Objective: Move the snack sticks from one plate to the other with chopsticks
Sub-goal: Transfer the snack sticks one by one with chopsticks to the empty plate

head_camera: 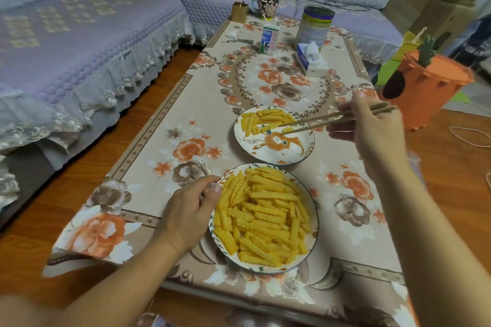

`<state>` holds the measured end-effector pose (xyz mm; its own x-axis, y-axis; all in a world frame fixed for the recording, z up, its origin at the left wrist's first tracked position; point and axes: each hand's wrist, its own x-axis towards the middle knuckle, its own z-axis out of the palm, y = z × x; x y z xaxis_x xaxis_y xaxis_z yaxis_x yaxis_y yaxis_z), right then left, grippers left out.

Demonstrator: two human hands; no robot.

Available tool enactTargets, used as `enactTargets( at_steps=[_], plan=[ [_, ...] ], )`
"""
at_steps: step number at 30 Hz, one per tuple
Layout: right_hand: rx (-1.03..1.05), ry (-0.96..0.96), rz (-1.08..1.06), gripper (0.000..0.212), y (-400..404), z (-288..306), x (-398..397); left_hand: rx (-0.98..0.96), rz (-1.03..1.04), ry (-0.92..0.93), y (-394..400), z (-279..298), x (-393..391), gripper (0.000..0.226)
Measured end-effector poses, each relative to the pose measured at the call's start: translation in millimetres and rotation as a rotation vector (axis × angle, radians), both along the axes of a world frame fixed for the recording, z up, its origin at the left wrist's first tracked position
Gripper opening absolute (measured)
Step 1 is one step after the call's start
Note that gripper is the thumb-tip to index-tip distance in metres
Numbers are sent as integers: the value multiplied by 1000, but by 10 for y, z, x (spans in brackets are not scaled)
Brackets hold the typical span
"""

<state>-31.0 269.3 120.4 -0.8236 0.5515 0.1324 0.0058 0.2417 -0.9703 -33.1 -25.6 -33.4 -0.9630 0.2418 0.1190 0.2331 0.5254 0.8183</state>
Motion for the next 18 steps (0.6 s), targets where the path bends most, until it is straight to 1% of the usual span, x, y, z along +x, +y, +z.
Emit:
enactTargets(
  at_steps=[6,10,13,16,18],
  plan=[
    [68,-72,23,37,-18,-212,-474,-7,6,1,3,-2,-2,70],
    [89,-113,7,44,-4,-254,-648,-14,5,-2,-1,-3,-8,70],
    [100,-100,-21,50,40,-247,-643,-12,6,-5,-4,1,-4,70],
    [154,-77,16,52,31,-221,-533,-6,7,-9,2,5,-13,70],
    [143,-50,29,52,12,-162,-415,-4,0,-8,2,1,-17,70]
  ],
)
